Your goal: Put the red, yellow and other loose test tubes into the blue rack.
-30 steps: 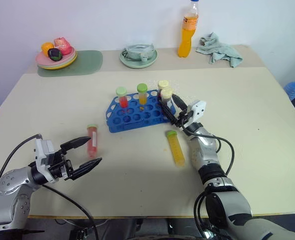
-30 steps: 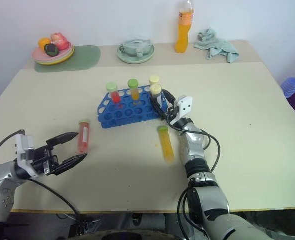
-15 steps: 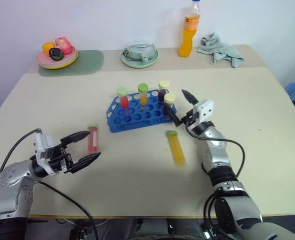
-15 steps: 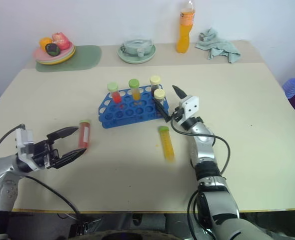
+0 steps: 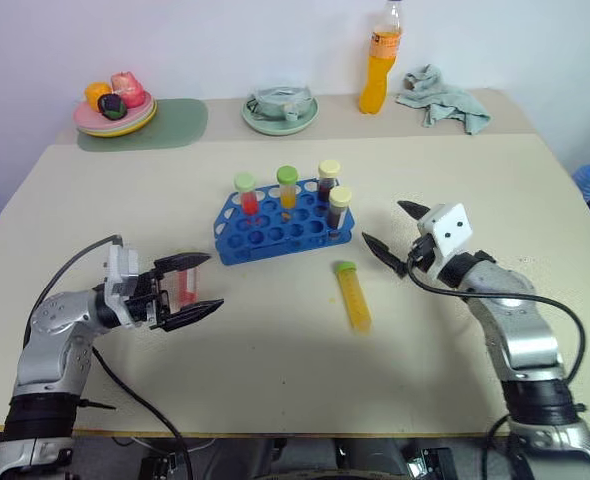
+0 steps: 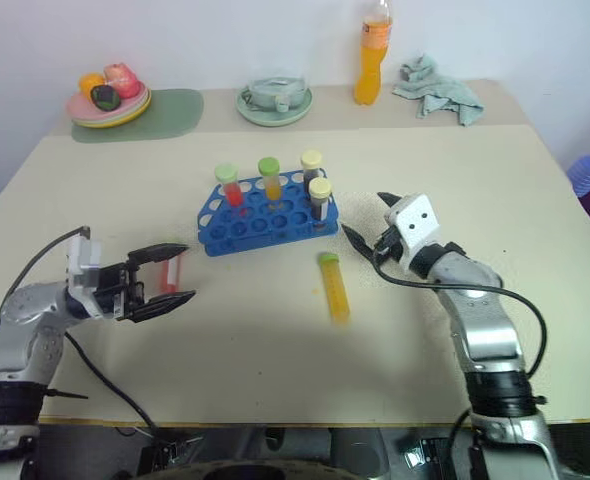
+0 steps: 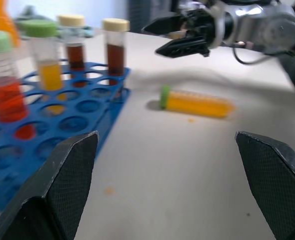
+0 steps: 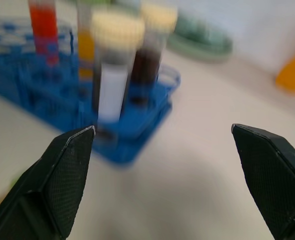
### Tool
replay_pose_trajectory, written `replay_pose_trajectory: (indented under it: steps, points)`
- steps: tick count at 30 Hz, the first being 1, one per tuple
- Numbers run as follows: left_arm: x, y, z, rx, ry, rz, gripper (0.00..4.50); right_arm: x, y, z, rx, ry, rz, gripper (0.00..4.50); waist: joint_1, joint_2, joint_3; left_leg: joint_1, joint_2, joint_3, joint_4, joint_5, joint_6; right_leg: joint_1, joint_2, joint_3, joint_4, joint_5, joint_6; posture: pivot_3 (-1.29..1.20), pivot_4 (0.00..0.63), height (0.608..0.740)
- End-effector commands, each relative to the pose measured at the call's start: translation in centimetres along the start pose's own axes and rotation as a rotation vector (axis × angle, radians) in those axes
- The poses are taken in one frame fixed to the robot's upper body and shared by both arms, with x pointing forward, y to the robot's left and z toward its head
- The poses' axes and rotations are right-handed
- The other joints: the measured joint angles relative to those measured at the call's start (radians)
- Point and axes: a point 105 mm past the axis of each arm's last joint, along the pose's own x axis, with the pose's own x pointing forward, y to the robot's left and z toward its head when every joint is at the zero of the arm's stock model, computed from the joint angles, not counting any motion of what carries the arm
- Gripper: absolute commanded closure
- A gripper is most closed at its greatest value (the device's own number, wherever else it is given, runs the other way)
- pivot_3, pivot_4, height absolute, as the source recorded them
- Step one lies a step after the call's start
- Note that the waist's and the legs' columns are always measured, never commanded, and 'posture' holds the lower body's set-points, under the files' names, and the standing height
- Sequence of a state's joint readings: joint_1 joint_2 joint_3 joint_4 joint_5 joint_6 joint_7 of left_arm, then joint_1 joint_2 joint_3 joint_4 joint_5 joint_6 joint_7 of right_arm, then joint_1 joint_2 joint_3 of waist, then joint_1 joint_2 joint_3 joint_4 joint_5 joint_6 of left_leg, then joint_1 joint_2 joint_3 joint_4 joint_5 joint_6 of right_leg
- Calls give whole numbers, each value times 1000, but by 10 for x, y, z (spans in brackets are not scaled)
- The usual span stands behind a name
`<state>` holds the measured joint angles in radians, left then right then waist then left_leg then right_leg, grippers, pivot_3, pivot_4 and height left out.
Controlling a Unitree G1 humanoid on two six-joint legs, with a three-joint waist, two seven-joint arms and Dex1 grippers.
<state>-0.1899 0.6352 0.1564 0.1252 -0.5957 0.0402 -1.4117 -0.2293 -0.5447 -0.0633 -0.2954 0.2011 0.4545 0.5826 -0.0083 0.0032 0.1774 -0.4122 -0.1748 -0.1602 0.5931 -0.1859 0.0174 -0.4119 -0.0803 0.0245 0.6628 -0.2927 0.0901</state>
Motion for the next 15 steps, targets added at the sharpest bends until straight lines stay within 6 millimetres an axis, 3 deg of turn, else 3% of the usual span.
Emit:
replay_pose_trajectory:
  steps: [1,7,11,15]
  points:
    - [7,2,8,21,26,-82,0,-11,3,10,67,84,39,40,-1,0,0,0,0,0,0,0,0,0,0,0,0,0,-1,0,150,740]
    - [24,2,7,23,86,-214,0,-19,8,6,234,213,152,40,-3,-1,0,-5,0,0,0,0,1,-1,-1,-1,-2,0,0,0,150,740]
    - [32,0,-2,38,167,-303,0,-20,10,-6,319,334,150,40,-1,-1,0,-12,0,0,1,1,4,-8,-1,-1,-3,2,4,0,150,740]
    - [43,-1,0,58,178,-350,0,-17,13,-2,393,387,148,40,-2,-1,0,-16,0,0,2,1,4,-12,-1,-1,-2,4,6,0,150,740]
